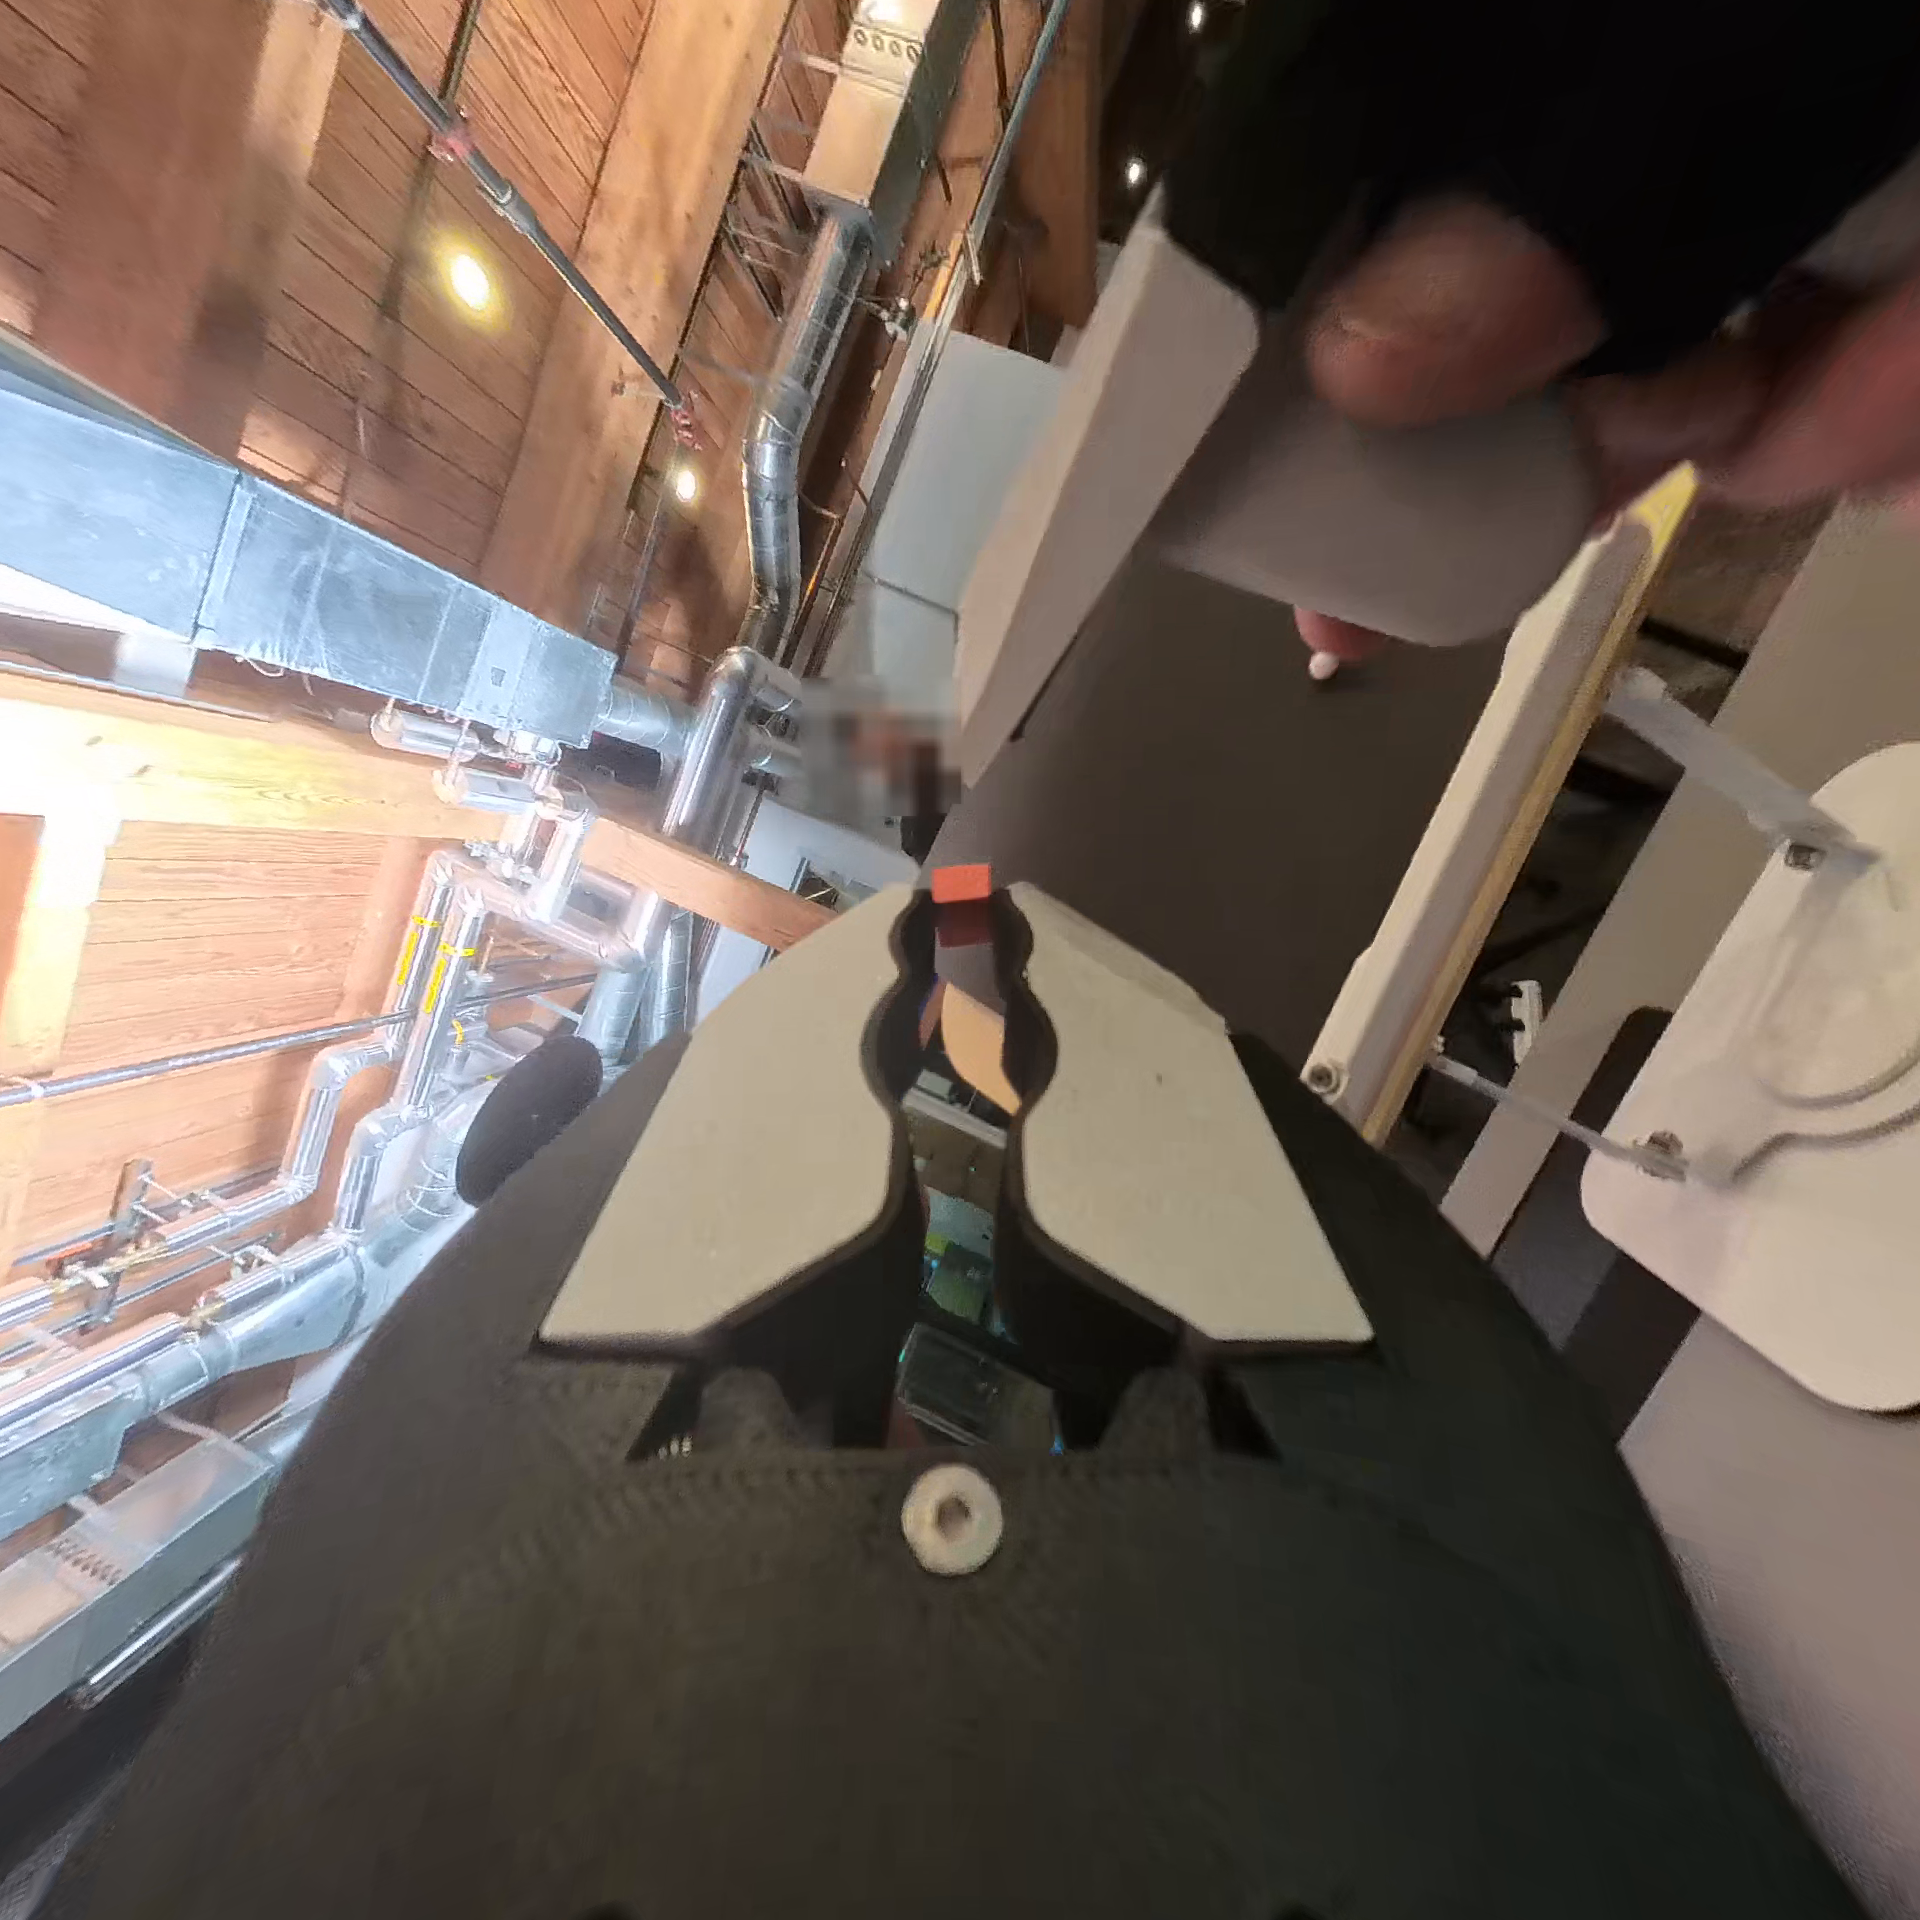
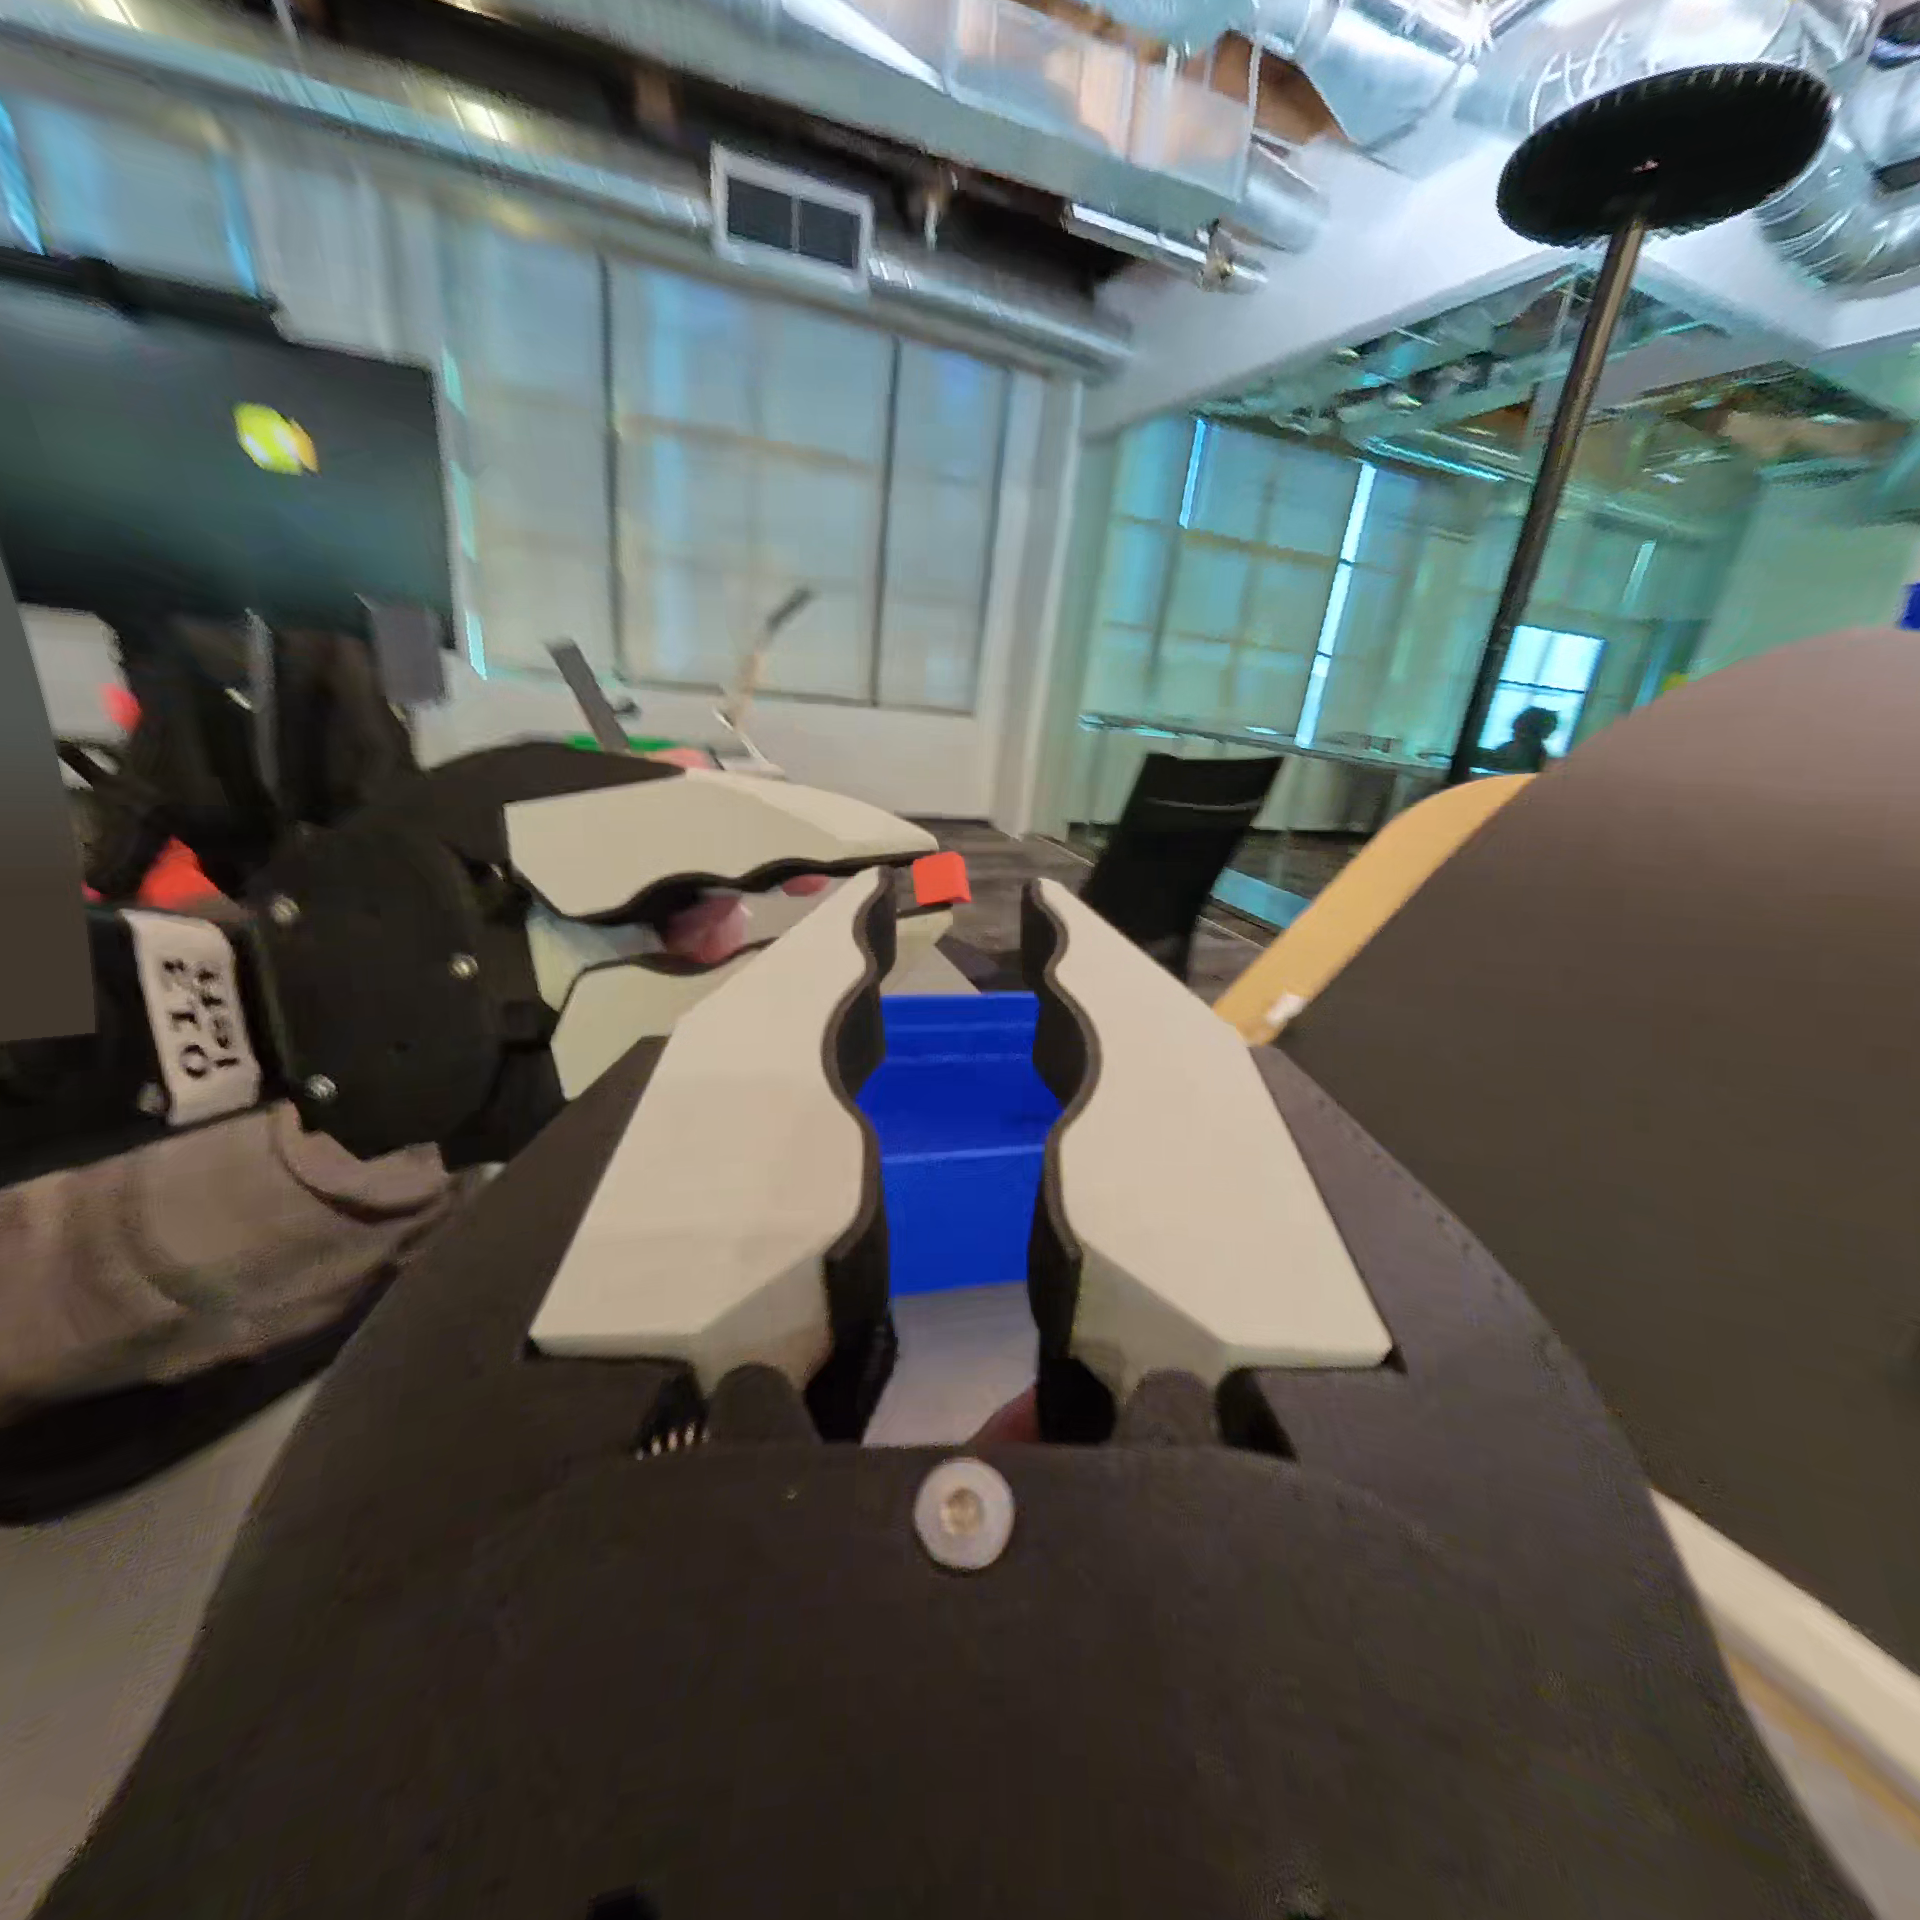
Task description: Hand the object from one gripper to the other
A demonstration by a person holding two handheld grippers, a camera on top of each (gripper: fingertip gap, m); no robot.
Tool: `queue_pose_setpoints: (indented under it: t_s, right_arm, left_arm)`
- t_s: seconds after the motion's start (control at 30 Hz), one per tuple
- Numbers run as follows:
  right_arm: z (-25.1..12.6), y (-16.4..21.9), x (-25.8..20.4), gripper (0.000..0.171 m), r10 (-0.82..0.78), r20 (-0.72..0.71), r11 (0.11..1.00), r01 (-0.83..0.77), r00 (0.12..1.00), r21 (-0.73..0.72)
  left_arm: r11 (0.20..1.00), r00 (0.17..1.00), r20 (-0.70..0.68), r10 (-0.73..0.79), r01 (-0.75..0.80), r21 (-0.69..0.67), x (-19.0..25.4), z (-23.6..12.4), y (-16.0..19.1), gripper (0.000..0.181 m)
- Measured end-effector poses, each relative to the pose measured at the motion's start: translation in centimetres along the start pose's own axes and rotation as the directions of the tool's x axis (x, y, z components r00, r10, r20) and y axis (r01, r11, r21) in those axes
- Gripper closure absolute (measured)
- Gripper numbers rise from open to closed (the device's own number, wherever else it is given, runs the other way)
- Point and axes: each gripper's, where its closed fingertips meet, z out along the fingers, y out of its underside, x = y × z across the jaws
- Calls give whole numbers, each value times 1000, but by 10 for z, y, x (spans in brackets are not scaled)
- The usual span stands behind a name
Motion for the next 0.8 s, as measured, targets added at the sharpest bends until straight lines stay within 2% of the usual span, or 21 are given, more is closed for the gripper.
queue_pose_setpoints:
  t_s: [0.17, 0.43, 0.67, 0.8]
  right_arm:
    - [8, 17, 0, 153, -123, -73, 983, 111, 990, -149]
    - [11, 29, 3, 159, -181, -106, 963, 154, 978, -221]
    - [10, 30, 1, 165, -200, -89, 959, 176, 976, -223]
    - [9, 22, 0, 165, -155, -76, 977, 141, 985, -163]
  left_arm:
    - [998, 997, -58, 54, -56, -42, 12, 2, 2, 172]
    - [995, 992, -89, 90, -93, -25, 21, 1, 0, 171]
    - [995, 991, -87, 99, -101, -10, 22, 1, -2, 171]
    - [998, 996, -65, 59, -58, 17, 17, 0, -7, 168]
